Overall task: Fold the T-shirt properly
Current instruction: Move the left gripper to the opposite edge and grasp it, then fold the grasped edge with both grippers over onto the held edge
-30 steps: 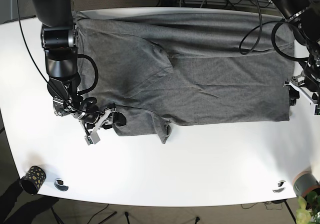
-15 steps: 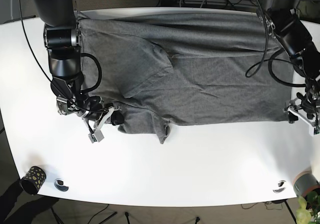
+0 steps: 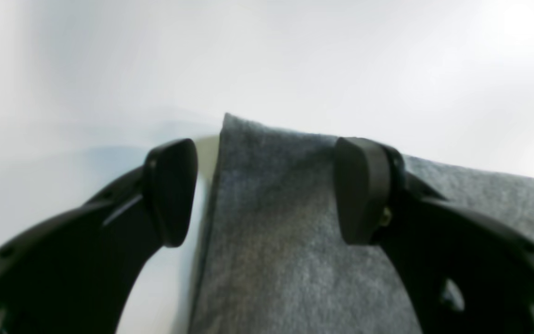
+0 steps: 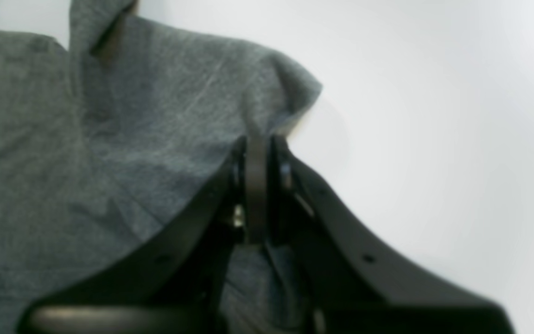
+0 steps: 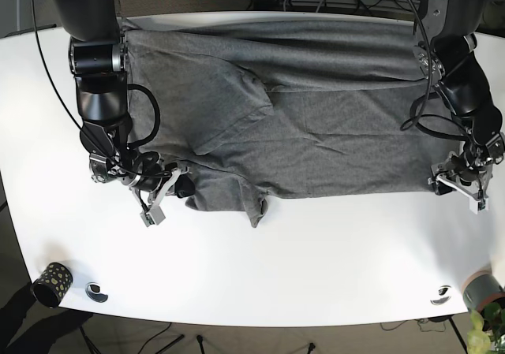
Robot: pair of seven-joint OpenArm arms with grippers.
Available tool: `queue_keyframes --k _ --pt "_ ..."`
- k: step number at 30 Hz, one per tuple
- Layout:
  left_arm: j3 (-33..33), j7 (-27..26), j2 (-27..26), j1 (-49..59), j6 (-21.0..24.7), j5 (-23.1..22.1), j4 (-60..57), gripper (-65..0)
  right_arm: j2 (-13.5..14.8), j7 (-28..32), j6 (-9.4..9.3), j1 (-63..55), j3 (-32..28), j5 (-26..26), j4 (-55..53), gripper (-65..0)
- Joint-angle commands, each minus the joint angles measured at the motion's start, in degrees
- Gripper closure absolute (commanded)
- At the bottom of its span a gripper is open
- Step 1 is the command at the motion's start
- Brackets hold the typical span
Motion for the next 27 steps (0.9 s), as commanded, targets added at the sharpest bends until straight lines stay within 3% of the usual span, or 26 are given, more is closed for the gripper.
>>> queue_keyframes --k 1,9,12,15,17,20,23,27 --pt "0.0 -2.1 -1.3 -1.7 0.4 -0.4 -0.3 -43.3 0.6 1.1 0.56 1.8 0.0 1.0 2.9 0.0" --pt "0.5 -4.8 -2.3 -1.8 1.8 -0.4 -6.3 -43.5 0.7 1.0 0.56 1.8 0.0 1.0 3.1 0.0" --pt "4.4 -4.8 -2.2 -1.8 1.6 -0.6 -6.5 -41.9 0.7 1.0 0.56 1.8 0.0 1.0 3.1 0.0" --pt "7.9 -5.3 -2.2 -1.5 1.5 -0.7 -6.4 -30.8 0.7 1.0 0.56 1.9 0.0 1.0 3.1 0.0" --pt "8.8 -6.9 -2.0 -1.5 1.5 -0.7 -6.4 -14.2 0.7 1.0 0.56 1.9 0.0 1.0 3.1 0.0" --pt "8.9 -8.5 -1.9 -1.5 1.5 -0.7 -6.4 0.0 0.7 1.0 0.56 2.1 0.0 1.0 3.2 0.0" --pt "8.8 -8.7 -1.8 -1.7 0.2 -0.8 -6.0 0.0 0.7 1.0 0.56 2.3 0.0 1.0 3.2 0.0" --pt "7.2 -8.5 -1.7 -1.1 -5.6 -0.8 0.7 0.0 2.1 -0.9 0.56 2.2 0.3 1.1 5.8 0.0"
